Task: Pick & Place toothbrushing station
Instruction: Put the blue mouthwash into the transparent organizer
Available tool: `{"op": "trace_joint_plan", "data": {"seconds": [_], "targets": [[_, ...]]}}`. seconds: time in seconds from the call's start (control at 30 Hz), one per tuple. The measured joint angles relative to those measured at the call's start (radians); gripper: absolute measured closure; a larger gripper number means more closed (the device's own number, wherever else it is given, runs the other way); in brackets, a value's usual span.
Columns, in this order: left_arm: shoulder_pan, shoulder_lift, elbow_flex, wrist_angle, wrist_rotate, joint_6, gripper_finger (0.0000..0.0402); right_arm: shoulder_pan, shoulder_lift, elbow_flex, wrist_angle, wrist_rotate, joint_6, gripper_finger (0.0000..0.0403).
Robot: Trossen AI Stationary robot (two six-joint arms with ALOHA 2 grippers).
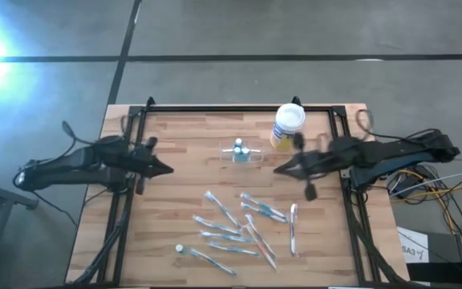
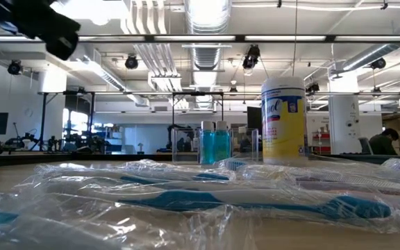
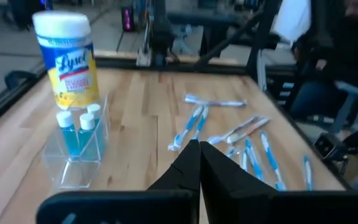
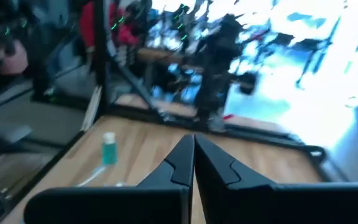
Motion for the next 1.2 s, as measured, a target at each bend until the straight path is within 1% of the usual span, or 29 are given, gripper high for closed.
{"op": "trace_joint_plan", "data": {"seconds": [0.1,0.2,0.27,0.4,0.43,0.5,0.63,0.77,0.87,0.93,1.2], "targets": [[-0.002,-0.061,-0.016,-0.030,0.001,-0.032,0.0396,-0.015,-0.145,-0.090,-0.003,0.041,0.010,0.0394],[-0.016,-0.071,-0.027,-0.033,0.007,-0.059,0.0398,-0.033,-0.278,-0.205,0.017,0.077,0.053,0.0394],[-0.028,-0.067,-0.025,-0.017,0.008,-0.087,0.0399,-0.053,-0.354,-0.290,0.039,0.081,0.089,0.0394],[-0.051,-0.038,-0.042,0.007,0.003,-0.111,0.0398,-0.081,-0.458,-0.432,0.103,0.083,0.138,0.0394],[-0.057,-0.030,-0.049,-0.001,0.003,-0.112,0.0399,-0.087,-0.474,-0.458,0.120,0.081,0.143,0.0394],[-0.072,-0.019,-0.069,0.042,0.004,-0.113,0.0398,-0.091,-0.508,-0.500,0.147,0.080,0.144,0.0394],[-0.112,-0.016,-0.151,0.200,0.009,-0.086,0.0398,-0.092,-0.578,-0.545,0.143,0.073,0.143,0.0394],[-0.124,-0.037,-0.191,0.276,0.003,-0.054,0.0399,-0.092,-0.651,-0.550,0.097,0.073,0.144,0.0394],[-0.124,-0.072,-0.196,0.284,-0.015,-0.037,0.0398,-0.092,-0.698,-0.534,0.002,0.073,0.145,0.0394],[-0.124,-0.101,-0.196,0.285,-0.016,-0.021,0.0399,-0.092,-0.732,-0.532,-0.030,0.073,0.145,0.0394],[-0.124,-0.192,-0.196,0.285,-0.017,-0.012,0.0397,-0.092,-0.821,-0.587,-0.025,0.073,0.122,0.0394]]}}
